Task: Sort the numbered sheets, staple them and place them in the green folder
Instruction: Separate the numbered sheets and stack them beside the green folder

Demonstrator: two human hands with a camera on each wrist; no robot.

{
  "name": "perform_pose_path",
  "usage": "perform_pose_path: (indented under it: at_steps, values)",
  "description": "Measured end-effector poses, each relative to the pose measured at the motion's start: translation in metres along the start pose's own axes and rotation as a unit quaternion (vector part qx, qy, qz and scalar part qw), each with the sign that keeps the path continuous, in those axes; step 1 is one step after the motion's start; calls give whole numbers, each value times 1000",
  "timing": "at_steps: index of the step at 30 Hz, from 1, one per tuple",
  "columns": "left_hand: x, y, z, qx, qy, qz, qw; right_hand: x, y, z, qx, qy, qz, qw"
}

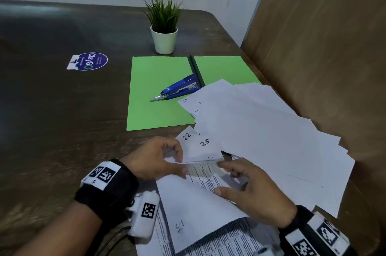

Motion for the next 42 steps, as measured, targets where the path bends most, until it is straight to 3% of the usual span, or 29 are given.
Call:
perform_pose_path:
  at_steps: [4,8,11,14,25,32,37,42]
  values:
    - [2,2,-3,8,16,-10,1000,-2,1,-4,23,-22,-24,999]
    - [2,0,2,20,97,-12,995,-9,5,-7,37,-65,-51,996]
    - [-6,1,0,17,48,-45,998,-16,6,-5,28,-102,-70,992]
    - [-4,2,-2,10,21,-34,999,-16,6,-5,27,-143,-70,987]
    - [-1,-1,3,8,93,-3,996,-21,11,-16,74,-122,-67,988]
    - [0,2,-7,11,-41,-36,998,-14,5,-2,22,-142,-43,989]
    - [-3,3,-7,8,-10,-41,999,-20,8,-4,38,-109,-53,992]
    - [7,3,0,-6,58,0,998,-34,13,-9,29,-124,-76,989]
Point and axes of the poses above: each hand's wrist, its own y-axis away from the middle knuckle, its own z-axis out of the palm, x = y × z, the point moved 9 cm from there along -y, towards the middle knuckle, and after that the axes turned 15 degrees about -x, right-handed, at the moved point
